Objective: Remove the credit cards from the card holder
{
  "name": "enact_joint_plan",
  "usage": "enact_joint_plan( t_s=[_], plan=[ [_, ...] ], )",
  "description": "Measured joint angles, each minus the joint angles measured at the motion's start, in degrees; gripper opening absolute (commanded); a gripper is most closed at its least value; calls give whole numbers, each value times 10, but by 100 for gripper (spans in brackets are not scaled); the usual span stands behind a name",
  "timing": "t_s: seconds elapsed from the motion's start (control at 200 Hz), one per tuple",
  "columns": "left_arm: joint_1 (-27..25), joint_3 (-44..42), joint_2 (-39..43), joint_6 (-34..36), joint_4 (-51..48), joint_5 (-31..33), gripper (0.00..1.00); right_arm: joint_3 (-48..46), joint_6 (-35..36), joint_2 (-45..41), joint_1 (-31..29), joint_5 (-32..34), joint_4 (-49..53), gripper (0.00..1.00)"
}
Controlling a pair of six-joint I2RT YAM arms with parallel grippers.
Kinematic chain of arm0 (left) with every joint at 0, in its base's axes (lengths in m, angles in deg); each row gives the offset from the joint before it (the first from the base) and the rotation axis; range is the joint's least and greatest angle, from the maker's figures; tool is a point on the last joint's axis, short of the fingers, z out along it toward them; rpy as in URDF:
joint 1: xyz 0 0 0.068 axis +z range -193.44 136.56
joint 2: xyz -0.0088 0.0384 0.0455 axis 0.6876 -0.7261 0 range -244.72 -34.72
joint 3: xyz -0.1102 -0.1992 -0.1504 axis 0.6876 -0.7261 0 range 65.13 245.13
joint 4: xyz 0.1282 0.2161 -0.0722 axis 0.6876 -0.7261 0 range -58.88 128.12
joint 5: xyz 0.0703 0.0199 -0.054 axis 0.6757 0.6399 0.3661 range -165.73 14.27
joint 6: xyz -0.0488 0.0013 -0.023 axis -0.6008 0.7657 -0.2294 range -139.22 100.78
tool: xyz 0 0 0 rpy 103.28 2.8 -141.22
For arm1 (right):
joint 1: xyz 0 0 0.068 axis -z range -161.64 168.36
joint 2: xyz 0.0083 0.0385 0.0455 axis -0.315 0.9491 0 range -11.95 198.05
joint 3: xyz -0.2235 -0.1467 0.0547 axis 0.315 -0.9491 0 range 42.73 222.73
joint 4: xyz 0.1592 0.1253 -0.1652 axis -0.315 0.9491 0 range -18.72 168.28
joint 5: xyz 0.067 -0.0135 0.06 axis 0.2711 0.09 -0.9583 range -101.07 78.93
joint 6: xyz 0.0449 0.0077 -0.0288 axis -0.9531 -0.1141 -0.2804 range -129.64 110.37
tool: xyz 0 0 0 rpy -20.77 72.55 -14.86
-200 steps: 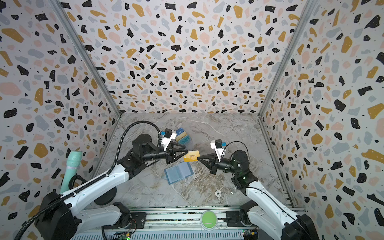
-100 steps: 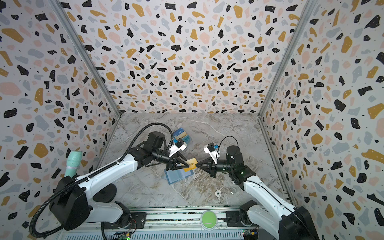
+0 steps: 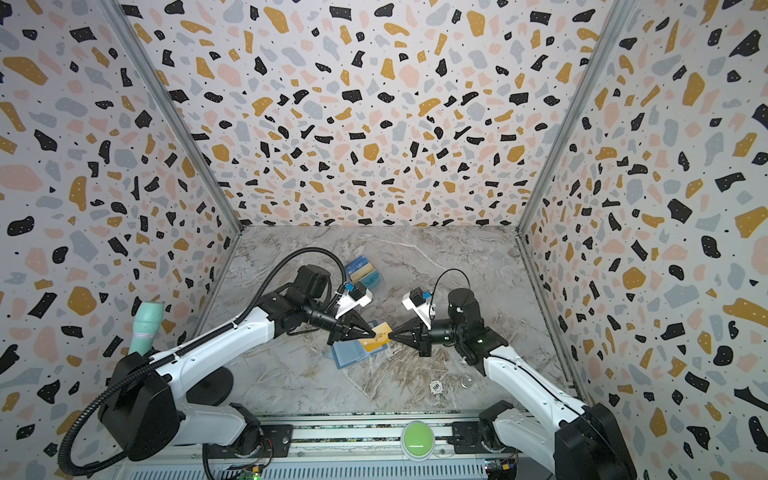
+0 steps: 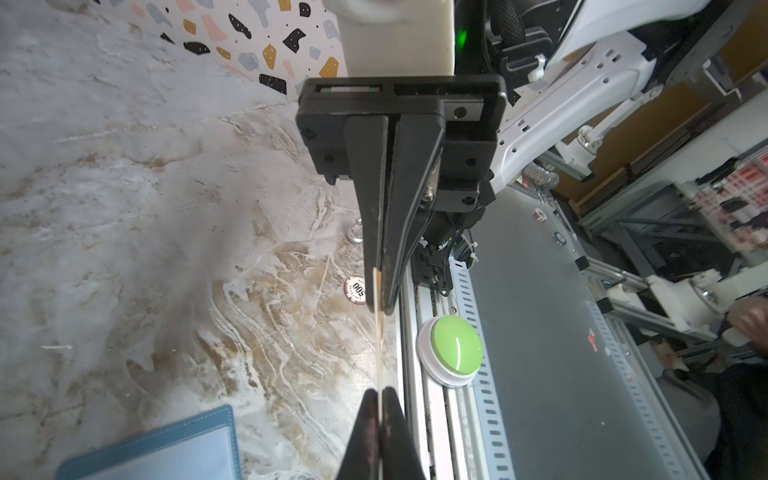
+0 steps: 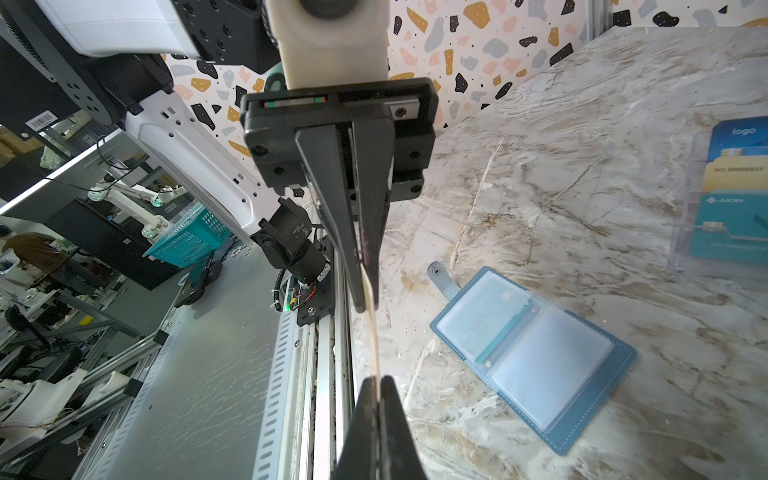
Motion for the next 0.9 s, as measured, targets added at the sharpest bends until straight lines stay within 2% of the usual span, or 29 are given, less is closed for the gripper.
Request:
enact_joint_plan(
  t_s=[0.025, 0.09, 0.175, 0.315, 0.4, 0.566, 0.761, 0.901],
  plan=[
    [0, 0, 0, 1, 0, 0, 1, 1, 2, 0, 0, 0, 2, 1],
    [0, 2, 0, 2, -1, 5, 0, 4, 5, 0, 0, 4, 8, 15],
    [0, 8, 1, 4, -7, 19, 0, 5, 7, 0, 0, 22, 13, 42],
    [3, 12, 10, 0, -8, 64, 0, 5, 11, -3, 0, 79, 28, 62],
    [12, 17, 11, -2, -8, 94, 0, 5, 10, -14, 0, 130, 37, 65],
    [41, 49, -7, -3, -12, 166, 0, 6, 3, -40, 0, 240, 60, 66],
    [70, 161, -108, 19, -49, 255, 0, 14, -7, -51, 0, 352, 103, 66],
    [97, 246, -188, 43, -97, 305, 0, 14, -15, -70, 1, 392, 119, 67]
  ],
)
